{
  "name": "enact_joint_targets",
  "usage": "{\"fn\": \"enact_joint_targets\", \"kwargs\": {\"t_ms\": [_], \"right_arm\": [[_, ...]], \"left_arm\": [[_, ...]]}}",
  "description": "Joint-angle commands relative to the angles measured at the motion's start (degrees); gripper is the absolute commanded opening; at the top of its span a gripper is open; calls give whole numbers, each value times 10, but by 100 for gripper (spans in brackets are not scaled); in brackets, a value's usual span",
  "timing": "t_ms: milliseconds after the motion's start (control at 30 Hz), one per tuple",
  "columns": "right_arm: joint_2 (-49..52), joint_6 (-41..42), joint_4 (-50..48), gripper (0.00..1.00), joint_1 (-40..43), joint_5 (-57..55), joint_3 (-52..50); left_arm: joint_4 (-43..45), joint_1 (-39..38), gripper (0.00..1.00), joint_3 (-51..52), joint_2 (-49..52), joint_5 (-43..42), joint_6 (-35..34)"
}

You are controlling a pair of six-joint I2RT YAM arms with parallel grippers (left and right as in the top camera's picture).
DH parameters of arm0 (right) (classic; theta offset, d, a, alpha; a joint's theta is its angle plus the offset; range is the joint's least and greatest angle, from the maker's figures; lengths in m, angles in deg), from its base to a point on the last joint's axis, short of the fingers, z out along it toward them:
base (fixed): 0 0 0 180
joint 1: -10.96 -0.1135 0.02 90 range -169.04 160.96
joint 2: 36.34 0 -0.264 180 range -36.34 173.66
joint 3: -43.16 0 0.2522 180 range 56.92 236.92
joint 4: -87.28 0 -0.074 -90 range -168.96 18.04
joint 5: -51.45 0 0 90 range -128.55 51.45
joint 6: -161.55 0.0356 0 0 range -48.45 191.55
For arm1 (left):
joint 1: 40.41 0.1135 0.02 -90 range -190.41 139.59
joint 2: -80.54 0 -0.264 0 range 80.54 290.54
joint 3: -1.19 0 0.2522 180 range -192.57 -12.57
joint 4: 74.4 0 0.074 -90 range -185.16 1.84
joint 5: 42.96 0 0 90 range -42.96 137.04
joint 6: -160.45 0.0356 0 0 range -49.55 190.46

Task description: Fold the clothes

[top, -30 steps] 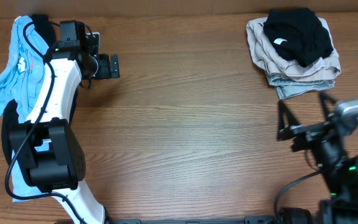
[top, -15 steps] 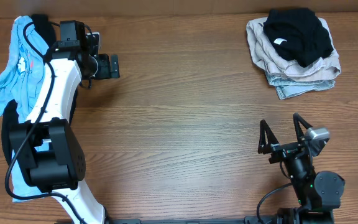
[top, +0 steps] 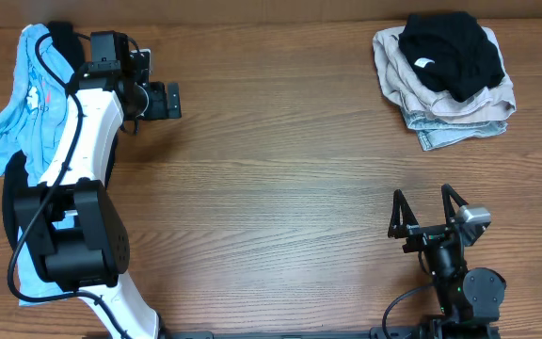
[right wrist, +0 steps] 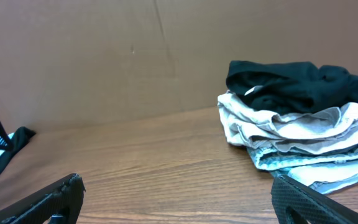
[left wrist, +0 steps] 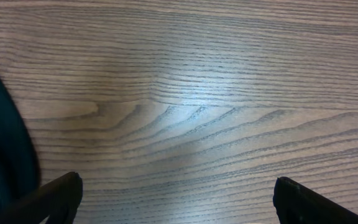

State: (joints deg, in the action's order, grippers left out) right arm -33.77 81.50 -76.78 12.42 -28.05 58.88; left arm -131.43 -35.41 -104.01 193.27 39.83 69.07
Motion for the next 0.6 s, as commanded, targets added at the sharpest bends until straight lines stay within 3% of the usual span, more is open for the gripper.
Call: {"fn": "enact_joint_targets", "kwargs": {"t_ms": [0,567], "right_arm": [[-24,3,5,100,-3,-7,-15],[-24,3,18,100,-2,-19,-15]], "left_arm": [[0,2,100,-5,-2,2,-3],[0,2,100,-5,-2,2,-3]]}}
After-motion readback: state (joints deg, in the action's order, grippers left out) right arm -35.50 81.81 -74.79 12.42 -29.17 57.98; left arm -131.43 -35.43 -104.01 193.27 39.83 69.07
